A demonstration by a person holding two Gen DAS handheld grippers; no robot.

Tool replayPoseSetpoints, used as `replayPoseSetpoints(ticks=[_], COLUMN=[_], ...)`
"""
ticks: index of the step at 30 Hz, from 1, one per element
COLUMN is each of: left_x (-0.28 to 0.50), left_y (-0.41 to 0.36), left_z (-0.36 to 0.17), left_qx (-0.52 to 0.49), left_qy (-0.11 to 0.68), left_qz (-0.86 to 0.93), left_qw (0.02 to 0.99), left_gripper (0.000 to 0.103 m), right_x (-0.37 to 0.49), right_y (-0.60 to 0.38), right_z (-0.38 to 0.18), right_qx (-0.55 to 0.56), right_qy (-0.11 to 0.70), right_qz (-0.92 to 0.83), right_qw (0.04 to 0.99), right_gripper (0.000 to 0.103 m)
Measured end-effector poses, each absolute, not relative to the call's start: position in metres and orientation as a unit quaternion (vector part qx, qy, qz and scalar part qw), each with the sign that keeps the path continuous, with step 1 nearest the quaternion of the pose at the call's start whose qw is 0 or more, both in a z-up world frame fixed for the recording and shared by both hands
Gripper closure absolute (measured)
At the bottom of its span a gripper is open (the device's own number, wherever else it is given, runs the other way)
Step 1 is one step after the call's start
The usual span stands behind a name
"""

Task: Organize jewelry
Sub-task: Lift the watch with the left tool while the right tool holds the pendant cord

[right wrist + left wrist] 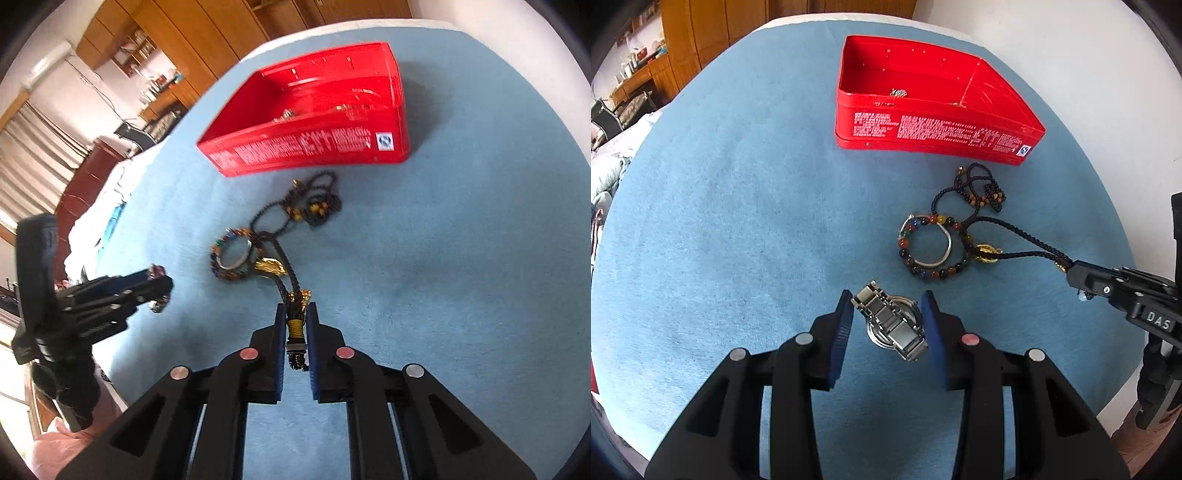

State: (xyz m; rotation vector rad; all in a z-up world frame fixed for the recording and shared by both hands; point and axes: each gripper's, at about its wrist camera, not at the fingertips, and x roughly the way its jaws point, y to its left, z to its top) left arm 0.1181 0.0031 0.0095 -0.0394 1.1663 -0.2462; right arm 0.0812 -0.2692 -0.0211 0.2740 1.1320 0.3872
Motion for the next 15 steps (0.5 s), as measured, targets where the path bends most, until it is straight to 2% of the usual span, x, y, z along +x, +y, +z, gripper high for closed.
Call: replayPoseSetpoints(ticks=[15], left_x=[0.129], left_y=[-0.001], left_z=[0.048], left_qx=[-0.019], left_qy=[0.52], left_qz=[-0.119], left_qw=[0.845], left_gripper=[0.066], right_x=[0.091], right_y=[-0.275], right_z=[0.031], right_qx=[0.158], right_qy=[0.478], right_qz=[0.203], right_qw=[0.84], right_gripper=[0.093])
